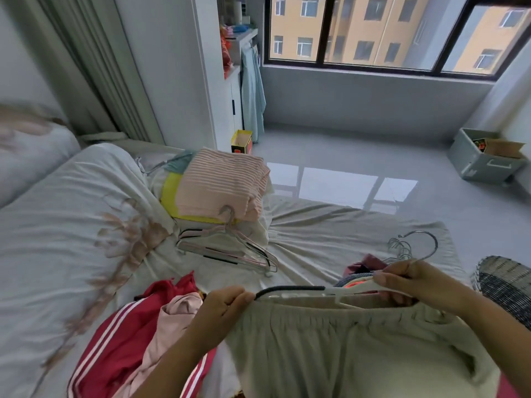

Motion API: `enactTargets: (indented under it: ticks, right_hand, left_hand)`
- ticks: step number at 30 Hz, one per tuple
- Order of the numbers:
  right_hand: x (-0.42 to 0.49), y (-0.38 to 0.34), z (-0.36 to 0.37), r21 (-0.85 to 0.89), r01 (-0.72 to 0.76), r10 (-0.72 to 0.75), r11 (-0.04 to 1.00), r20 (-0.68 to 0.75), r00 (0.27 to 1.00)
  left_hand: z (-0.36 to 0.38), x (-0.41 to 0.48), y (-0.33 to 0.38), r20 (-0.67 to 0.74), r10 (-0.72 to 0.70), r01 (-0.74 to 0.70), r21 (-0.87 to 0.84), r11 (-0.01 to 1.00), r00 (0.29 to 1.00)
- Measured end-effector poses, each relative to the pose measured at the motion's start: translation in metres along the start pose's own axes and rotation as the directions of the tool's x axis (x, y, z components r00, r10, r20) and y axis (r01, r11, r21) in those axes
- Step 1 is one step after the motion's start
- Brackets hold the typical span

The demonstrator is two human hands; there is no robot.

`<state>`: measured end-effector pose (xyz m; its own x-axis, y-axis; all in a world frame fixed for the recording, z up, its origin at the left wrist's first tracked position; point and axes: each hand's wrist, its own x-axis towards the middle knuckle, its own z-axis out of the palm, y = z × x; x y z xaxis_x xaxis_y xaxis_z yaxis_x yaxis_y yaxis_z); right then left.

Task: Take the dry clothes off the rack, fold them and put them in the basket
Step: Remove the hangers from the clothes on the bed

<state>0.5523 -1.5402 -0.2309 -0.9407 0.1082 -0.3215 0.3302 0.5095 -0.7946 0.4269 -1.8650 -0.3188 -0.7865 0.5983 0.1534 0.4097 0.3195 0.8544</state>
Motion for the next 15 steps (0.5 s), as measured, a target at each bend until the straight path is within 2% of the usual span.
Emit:
enactTargets:
  ticks: [2, 3, 5, 7, 9, 12, 15]
  right_hand:
    - [0.001, 0.004, 0.002, 0.111, 0.011, 0.005, 0.994, -0.138, 0.99]
    - [0.0, 0.005, 0.002, 0.235, 0.023, 0.031, 0.972, -0.221, 0.975]
    - [0.001, 0.005, -0.003, 0.545, 0.102, 0.134, 0.832, -0.376, 0.917]
    - [0.003, -0.001, -0.009, 0.712, 0.205, 0.213, 0.672, -0.45, 0.867]
    - [0.008, -0.01, -0.006, 0.778, 0.246, 0.235, 0.579, -0.448, 0.863]
    - [0.017, -0.027, 0.008, 0.739, 0.235, 0.16, 0.631, -0.421, 0.893]
    - [0.028, -0.046, 0.01, 0.734, 0.339, 0.047, 0.588, -0.449, 0.892]
  left_hand:
    - [0.003, 0.002, 0.0, 0.004, -0.054, 0.054, -0.034, 0.998, 0.999]
    - [0.006, 0.003, 0.001, 0.021, -0.083, 0.083, -0.041, 0.996, 0.996]
    - [0.016, 0.0, 0.003, 0.037, -0.14, 0.142, -0.07, 0.987, 0.989]
    - [0.032, -0.004, 0.007, 0.038, -0.194, 0.197, -0.145, 0.97, 0.98]
    - [0.045, -0.004, 0.022, 0.08, -0.255, 0.267, -0.325, 0.907, 0.964]
    - [0.053, 0.004, 0.047, 0.168, -0.325, 0.358, -0.595, 0.72, 0.931]
    - [0.048, 0.0, 0.049, 0.151, -0.323, 0.333, -0.698, 0.634, 0.934]
